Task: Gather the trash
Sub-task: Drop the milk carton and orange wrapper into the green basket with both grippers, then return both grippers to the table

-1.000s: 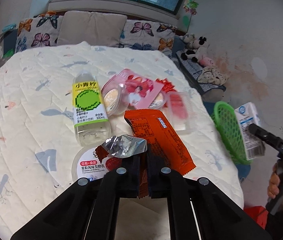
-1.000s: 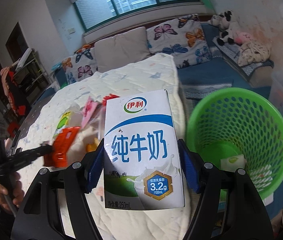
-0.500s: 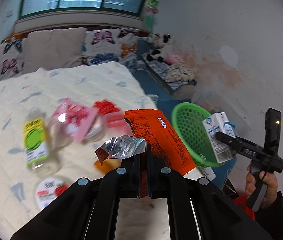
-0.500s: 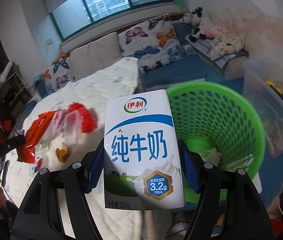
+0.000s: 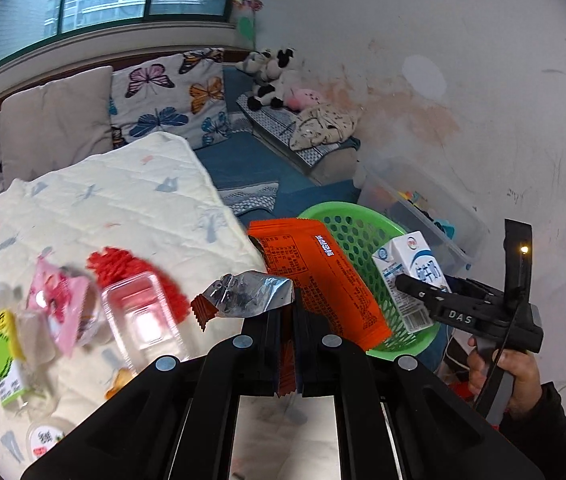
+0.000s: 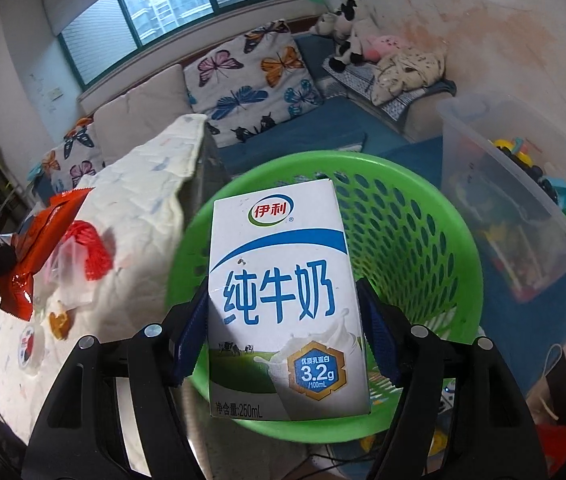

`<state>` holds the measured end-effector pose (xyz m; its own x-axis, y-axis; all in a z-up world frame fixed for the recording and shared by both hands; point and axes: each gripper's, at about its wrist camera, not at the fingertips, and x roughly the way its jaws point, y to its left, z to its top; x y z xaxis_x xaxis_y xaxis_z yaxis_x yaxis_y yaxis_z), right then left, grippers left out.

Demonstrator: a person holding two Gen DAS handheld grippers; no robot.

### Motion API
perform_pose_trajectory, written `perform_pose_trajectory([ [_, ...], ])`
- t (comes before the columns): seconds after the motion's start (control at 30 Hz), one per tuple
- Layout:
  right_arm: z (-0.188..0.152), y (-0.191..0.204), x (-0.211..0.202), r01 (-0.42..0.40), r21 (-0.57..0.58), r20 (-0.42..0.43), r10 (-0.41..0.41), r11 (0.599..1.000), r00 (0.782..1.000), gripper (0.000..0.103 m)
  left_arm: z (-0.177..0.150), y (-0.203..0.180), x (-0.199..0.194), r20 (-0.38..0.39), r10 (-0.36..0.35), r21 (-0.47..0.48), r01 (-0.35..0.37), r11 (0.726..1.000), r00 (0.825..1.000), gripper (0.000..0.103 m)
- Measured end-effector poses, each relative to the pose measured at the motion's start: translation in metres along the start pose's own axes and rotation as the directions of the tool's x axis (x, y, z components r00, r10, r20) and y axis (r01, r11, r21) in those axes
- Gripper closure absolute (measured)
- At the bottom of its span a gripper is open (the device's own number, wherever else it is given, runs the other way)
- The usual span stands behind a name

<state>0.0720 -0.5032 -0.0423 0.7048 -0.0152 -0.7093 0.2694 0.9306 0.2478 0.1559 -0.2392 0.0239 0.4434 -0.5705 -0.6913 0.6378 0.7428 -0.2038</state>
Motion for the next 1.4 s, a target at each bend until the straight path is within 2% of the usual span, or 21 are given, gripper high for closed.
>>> perform_pose_trajectory([
  [0.23,0.001,-0.008,0.002,0.011,0.01,0.009,-0.011,1.0,1.0,0.026,0.01,-0.02,0.025,-0.034,-0.007,0.038,0.009,0.999,0.999,0.098],
  [0.53,-0.004,-0.017,-0.023,-0.002,0.026,0.052,0.001,1.0,0.999,0.024,0.018,-0.04,0.065,-0.1,-0.017,0.075,0.024,0.997,0.995,0.098],
  [0.83,-0.015,-0.025,-0.04,-0.007,0.055,0.069,0.003,0.998,0.998,0.023,0.011,-0.059,0.103,-0.181,-0.018,0.094,0.036,0.995,0.983,0.096],
  [0.9,-0.017,-0.027,-0.041,-0.007,0.062,0.068,0.003,0.998,0.998,0.023,0.009,-0.061,0.11,-0.196,-0.008,0.095,0.027,0.995,0.981,0.087],
  [0.97,-0.018,-0.03,-0.041,-0.006,0.068,0.065,0.002,0.998,0.998,0.023,0.007,-0.063,0.114,-0.203,0.0,0.1,0.021,0.995,0.979,0.083],
  [1.0,-0.019,-0.03,-0.042,-0.006,0.07,0.064,0.002,0.997,0.998,0.023,0.006,-0.063,0.116,-0.207,0.003,0.101,0.019,0.995,0.978,0.077],
  [1.03,-0.019,-0.031,-0.042,-0.007,0.074,0.062,0.002,0.997,0.998,0.023,0.005,-0.064,0.117,-0.211,0.005,0.099,0.017,0.995,0.977,0.066],
  [1.1,-0.022,-0.032,-0.043,-0.009,0.081,0.062,0.004,0.997,0.998,0.023,0.003,-0.065,0.116,-0.201,0.014,0.102,0.007,0.995,0.979,0.054],
  [1.4,-0.026,-0.025,-0.049,-0.031,0.086,0.063,0.026,0.996,0.998,0.023,-0.004,-0.055,0.094,-0.17,0.021,0.096,-0.005,0.995,0.985,0.044],
])
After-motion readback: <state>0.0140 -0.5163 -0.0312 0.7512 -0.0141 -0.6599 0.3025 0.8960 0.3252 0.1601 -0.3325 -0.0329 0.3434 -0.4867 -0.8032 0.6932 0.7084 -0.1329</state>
